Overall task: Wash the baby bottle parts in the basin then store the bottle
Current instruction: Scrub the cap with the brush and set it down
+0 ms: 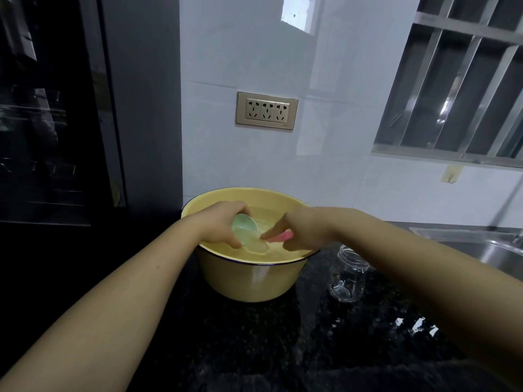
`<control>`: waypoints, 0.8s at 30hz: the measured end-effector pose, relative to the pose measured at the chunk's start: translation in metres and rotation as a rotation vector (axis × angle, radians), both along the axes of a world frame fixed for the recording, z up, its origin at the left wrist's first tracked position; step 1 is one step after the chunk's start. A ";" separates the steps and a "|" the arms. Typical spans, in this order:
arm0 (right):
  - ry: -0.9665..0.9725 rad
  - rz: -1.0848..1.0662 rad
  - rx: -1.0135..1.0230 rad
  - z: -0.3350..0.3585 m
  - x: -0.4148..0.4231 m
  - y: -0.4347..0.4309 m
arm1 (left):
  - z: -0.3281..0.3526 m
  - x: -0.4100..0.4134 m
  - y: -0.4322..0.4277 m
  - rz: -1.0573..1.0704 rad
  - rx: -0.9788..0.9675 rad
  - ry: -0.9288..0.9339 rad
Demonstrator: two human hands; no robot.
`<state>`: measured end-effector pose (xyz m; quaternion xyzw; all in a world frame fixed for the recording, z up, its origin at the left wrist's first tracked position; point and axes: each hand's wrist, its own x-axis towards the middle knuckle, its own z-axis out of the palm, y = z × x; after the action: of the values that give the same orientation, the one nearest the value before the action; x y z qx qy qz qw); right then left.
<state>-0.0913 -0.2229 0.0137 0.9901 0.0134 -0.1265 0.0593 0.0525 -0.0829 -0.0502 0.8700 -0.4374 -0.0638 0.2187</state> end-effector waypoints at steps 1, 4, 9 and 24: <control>-0.007 0.015 0.034 0.001 0.002 -0.001 | 0.000 -0.001 0.000 -0.004 -0.001 -0.003; -0.052 0.039 0.157 0.001 0.007 -0.005 | 0.002 -0.003 0.001 0.004 -0.029 -0.007; -0.137 -0.012 0.330 0.001 0.004 -0.018 | 0.006 -0.008 0.002 0.016 -0.107 0.054; -0.196 -0.206 0.151 0.027 -0.019 -0.047 | 0.007 -0.011 -0.001 0.022 -0.002 0.090</control>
<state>-0.1098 -0.2695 0.0407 0.9955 -0.0847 -0.0335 -0.0277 0.0419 -0.0834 -0.0435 0.8707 -0.4176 -0.1001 0.2398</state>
